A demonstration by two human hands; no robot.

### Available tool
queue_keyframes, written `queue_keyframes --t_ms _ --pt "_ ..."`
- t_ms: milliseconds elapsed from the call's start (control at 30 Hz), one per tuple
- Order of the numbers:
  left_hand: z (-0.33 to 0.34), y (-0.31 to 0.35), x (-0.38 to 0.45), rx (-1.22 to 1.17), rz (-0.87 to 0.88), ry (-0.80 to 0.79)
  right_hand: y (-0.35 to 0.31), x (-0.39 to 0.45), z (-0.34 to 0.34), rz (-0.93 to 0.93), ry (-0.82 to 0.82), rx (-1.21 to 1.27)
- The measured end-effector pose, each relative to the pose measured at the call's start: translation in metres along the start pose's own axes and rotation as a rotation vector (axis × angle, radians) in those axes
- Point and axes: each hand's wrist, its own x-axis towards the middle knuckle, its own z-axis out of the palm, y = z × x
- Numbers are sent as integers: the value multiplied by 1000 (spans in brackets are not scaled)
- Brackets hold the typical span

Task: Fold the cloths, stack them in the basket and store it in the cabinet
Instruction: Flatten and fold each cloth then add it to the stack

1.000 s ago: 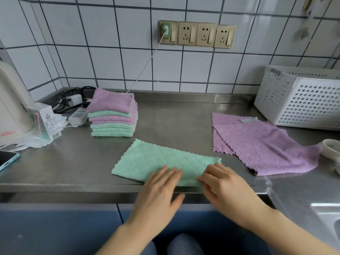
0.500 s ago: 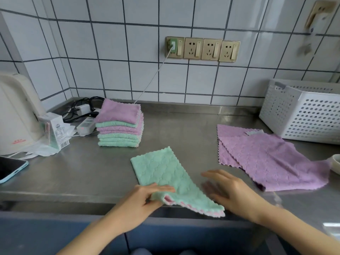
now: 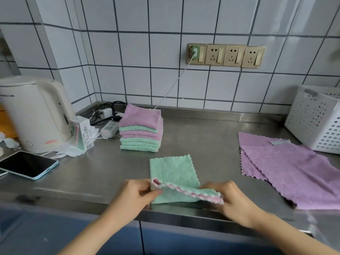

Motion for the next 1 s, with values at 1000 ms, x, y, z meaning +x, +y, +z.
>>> queue_keyframes --t_ms 1000 --pt "26 -19 56 923 97 266 -11 94 38 406 162 -973"
